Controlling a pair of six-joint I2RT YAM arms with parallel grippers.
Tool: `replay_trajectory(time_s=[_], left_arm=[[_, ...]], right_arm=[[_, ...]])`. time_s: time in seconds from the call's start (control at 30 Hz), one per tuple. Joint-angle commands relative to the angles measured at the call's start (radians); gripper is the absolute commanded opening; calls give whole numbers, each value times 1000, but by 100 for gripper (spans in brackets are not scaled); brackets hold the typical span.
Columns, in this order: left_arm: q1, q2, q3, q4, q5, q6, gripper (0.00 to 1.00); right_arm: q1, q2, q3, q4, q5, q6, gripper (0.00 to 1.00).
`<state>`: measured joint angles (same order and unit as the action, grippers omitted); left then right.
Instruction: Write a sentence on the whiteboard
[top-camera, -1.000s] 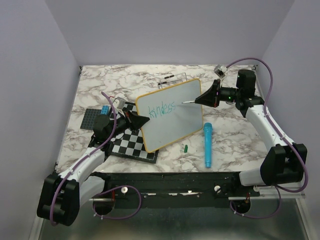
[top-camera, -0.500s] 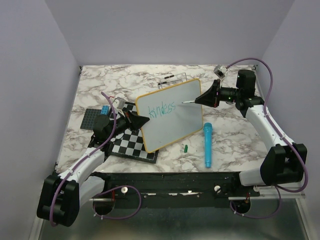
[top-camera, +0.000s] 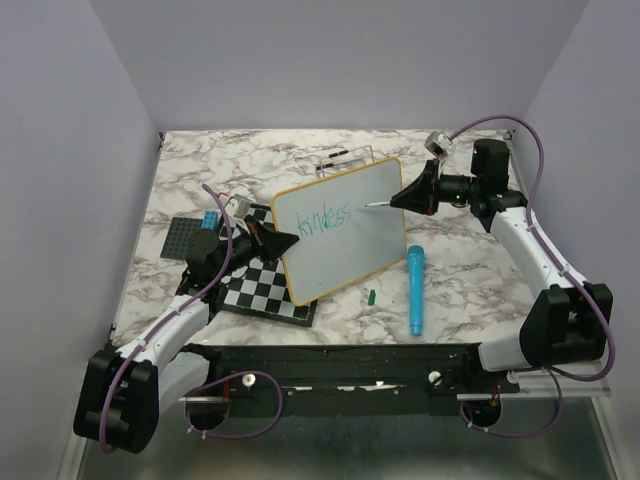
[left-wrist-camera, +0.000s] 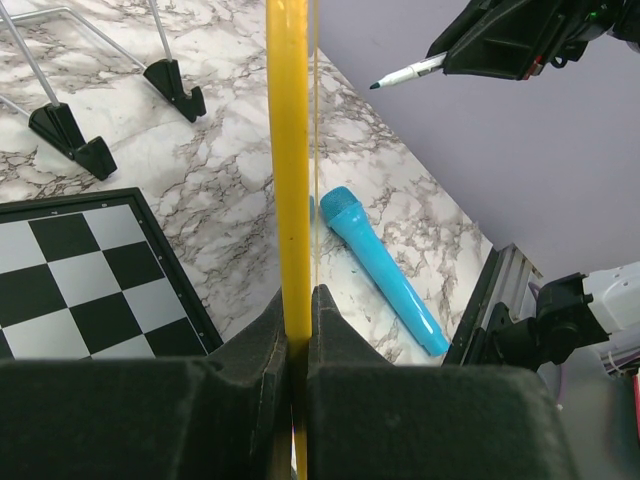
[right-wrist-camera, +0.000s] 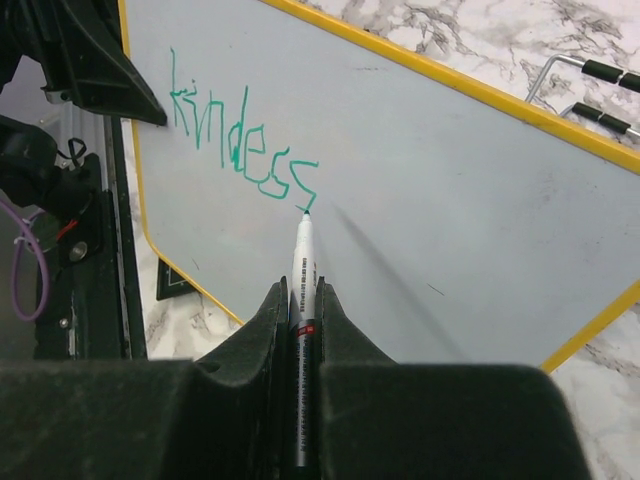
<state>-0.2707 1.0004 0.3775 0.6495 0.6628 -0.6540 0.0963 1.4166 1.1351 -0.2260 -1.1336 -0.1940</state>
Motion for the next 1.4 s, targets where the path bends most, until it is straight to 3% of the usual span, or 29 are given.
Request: replay_trajectory(time_s=[0.0,0.13,0.43,1.37], left_arm=[[-12,-17,23,42,27,27,0],[-12,-14,23,45,27,25,0],[-13,-16,23,44,26,25,0],[-13,-16,24,47,32,24,0]], right_arm=[[-6,10,15,28,44,-35,1],[-4,10,-41,150,66,30,1],[13,51,-66,251,66,107,1],[16,88,-80,274,57,153,1]])
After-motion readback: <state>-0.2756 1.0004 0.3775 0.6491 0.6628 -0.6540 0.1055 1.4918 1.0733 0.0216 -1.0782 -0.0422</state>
